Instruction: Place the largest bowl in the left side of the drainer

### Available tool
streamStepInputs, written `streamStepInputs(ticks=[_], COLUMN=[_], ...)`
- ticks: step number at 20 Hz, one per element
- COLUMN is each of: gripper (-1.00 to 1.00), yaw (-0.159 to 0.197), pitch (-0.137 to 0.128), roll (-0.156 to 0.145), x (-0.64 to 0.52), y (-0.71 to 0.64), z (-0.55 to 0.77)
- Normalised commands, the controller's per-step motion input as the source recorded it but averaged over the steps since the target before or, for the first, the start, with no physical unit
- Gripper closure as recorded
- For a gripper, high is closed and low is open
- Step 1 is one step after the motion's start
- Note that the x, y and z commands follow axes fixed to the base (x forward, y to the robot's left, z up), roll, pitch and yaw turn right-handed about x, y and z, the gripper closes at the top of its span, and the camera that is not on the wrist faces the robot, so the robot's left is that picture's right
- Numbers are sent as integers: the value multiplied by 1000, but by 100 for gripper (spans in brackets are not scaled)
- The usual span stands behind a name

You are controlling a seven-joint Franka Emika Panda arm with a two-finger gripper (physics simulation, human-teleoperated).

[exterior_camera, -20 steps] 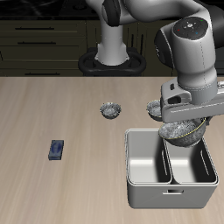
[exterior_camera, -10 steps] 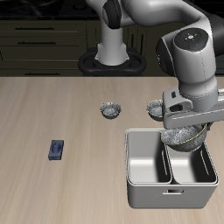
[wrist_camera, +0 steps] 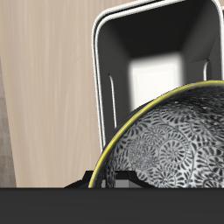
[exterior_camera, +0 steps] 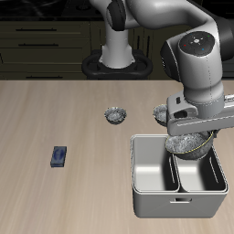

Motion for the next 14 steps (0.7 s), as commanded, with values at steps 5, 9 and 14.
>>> streamStepInputs(ticks=[5,9,14], gripper=[-100,-100,-100], yaw=[5,7,21], pitch=[21,2,-2], roll=[-21,28,32], x=[102,-114,-75], y=[-23,161,199], z=[-111,30,34])
